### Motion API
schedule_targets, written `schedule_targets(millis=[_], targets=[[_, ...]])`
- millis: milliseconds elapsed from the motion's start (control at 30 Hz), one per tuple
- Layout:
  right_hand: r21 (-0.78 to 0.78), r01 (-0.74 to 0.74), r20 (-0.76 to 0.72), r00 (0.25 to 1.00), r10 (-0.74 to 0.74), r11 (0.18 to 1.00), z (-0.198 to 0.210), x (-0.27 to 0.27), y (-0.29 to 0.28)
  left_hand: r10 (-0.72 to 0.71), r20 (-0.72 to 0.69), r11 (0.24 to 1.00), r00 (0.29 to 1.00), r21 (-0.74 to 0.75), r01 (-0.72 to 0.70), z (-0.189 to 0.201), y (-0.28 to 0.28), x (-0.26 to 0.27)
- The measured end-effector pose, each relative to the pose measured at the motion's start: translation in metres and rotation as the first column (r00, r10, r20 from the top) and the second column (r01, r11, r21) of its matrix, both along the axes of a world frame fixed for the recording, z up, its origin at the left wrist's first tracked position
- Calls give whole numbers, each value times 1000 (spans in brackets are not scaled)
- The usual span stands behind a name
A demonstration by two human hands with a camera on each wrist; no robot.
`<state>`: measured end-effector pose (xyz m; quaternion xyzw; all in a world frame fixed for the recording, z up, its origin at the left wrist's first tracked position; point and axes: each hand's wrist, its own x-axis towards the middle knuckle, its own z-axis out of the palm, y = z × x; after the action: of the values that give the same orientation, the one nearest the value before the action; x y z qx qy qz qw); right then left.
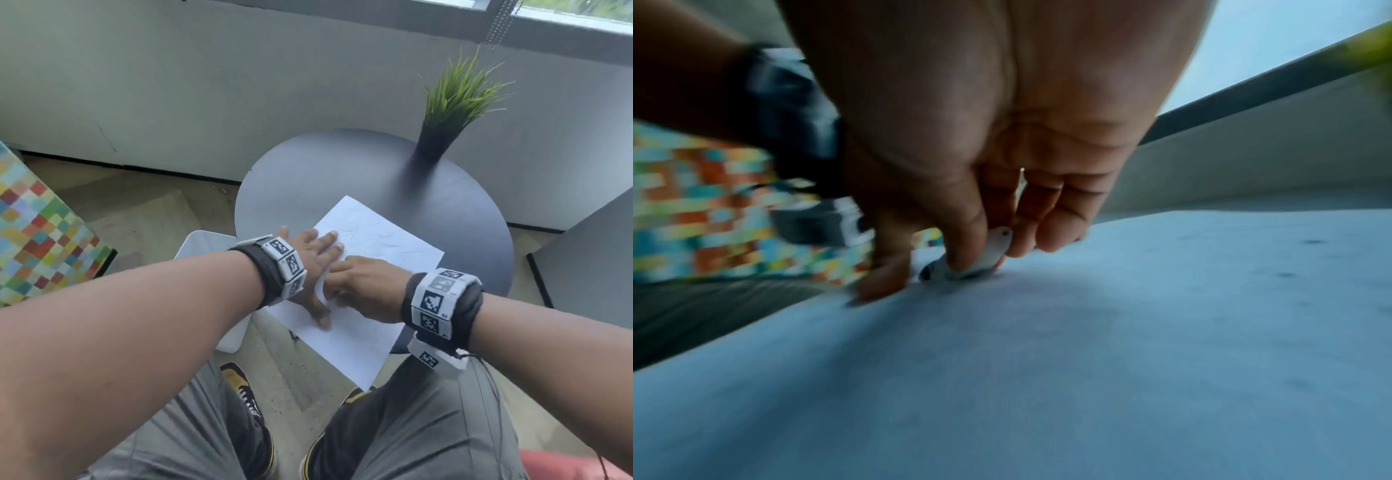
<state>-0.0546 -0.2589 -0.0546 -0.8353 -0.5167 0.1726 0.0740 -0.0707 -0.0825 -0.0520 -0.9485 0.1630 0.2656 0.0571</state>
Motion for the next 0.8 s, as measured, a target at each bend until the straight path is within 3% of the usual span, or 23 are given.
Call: schedule_targets(millis=[33,67,167,200,300,333,400,467,500,600,633,733,800], targets=[[-23,-50,1,999,50,998,1,1,2,0,-3,1000,1000,0,0,0,0,0],[-38,-7,14,1000,7,999,4,10,2,-3,0,1000,1000,-2,3,-1,0,0],[-9,241,103,966,-239,971,11,41,-8,-17,30,1000,999,9,17,-3,1,-1],[1,232,96,968,-231,973,9,37,-7,-14,28,1000,1000,8,13,-3,1,-1],[-43,-14,24,1000,15,999,2,0,10,7,2,1000,1000,-6,-7,-4,1,-1],[-53,-28,11,1000,29,998,4,1,10,11,-2,1000,1000,-10,-11,-4,2,0],[-56,161,57,986,-158,985,14,25,2,6,10,1000,1000,0,-6,-5,2,0],[-24,248,125,962,-243,969,14,39,-7,6,14,1000,1000,10,-6,-6,2,0],[-9,216,116,970,-214,976,11,30,-4,10,9,1000,1000,7,-10,-5,1,-1],[-36,-55,40,998,56,998,-1,-5,7,18,-7,1000,1000,7,-18,-3,0,-1],[-70,-28,19,999,29,997,4,-1,6,21,-8,1000,1000,6,-21,-2,-1,0],[-54,232,124,967,-224,971,16,34,-7,25,-11,1000,1000,10,-25,-3,-1,0],[-26,196,136,972,-190,980,12,26,-9,31,-29,999,999,10,-31,-2,-2,-1]])
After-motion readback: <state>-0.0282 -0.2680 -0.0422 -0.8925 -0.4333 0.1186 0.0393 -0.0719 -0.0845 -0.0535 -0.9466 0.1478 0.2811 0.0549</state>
